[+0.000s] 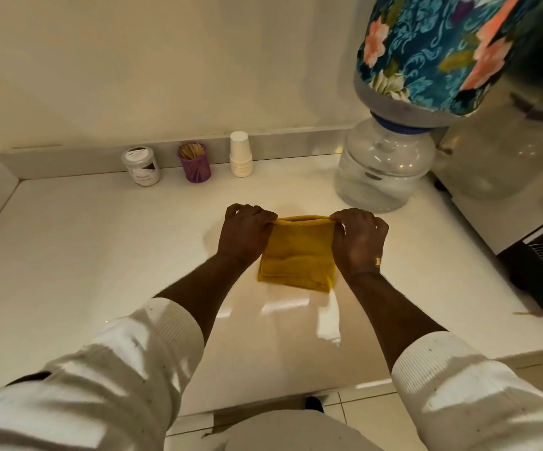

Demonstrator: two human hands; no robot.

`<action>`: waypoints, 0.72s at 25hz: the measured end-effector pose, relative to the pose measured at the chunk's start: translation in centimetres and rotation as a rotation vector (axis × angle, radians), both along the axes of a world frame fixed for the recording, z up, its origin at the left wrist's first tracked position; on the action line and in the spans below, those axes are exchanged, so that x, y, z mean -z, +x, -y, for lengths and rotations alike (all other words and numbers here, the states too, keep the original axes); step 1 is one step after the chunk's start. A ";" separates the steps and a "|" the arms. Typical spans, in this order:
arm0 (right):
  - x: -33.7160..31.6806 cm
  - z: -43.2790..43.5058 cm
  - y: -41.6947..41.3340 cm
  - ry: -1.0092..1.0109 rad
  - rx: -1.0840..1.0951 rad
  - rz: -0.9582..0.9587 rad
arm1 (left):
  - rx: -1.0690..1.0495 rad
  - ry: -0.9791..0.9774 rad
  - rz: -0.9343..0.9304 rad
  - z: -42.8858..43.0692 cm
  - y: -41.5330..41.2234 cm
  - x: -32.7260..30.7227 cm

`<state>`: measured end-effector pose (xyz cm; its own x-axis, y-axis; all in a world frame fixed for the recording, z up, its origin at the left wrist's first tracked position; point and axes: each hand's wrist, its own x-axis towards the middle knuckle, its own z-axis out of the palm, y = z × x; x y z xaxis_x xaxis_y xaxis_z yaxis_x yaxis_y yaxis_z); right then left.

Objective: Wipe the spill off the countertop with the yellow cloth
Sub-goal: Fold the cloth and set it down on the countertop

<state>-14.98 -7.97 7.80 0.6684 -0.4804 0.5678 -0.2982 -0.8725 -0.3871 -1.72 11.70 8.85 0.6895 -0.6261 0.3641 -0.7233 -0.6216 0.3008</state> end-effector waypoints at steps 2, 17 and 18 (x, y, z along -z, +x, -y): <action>0.6 2.8 1.0 -0.049 -0.042 -0.033 | -0.065 0.044 -0.006 2.9 0.4 0.6; 7.1 8.5 9.7 0.106 -0.284 -0.232 | -0.248 0.270 -0.103 8.8 6.0 6.5; 7.5 8.0 9.9 0.128 -0.297 -0.244 | -0.240 0.271 -0.115 9.0 6.0 7.0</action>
<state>-5.06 -15.93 0.35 0.8968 -0.3021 0.3233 -0.1368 -0.8841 -0.4468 4.31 2.67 1.89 0.8553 -0.5044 0.1188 -0.5181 -0.8377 0.1727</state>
